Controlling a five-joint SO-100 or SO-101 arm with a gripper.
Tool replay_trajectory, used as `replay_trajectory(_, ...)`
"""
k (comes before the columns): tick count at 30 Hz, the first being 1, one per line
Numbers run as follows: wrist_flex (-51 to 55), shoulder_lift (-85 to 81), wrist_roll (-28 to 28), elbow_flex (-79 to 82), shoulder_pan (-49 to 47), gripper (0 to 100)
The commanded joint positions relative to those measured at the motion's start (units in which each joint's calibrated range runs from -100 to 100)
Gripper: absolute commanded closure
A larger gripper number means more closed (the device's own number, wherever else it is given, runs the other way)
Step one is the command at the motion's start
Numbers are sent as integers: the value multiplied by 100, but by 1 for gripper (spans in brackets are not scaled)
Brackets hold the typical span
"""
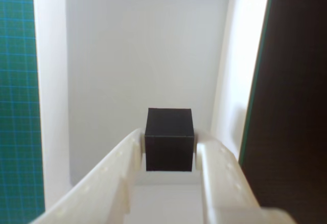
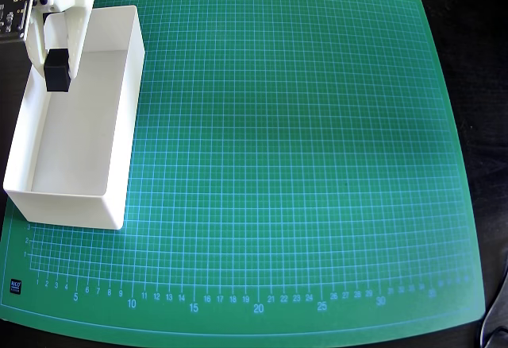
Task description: Grab the black cube and put it in the white bin
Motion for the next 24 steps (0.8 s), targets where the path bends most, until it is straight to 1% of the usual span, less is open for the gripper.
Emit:
replay_trajectory(1, -44, 79, -26, -244, 43, 93)
replay_trajectory(11, -44, 147, -32, -244, 35, 82)
replay_trajectory(18, -10, 79, -32, -244, 10, 82)
replay_trajectory(24, 127, -706, -32, -181, -7, 82)
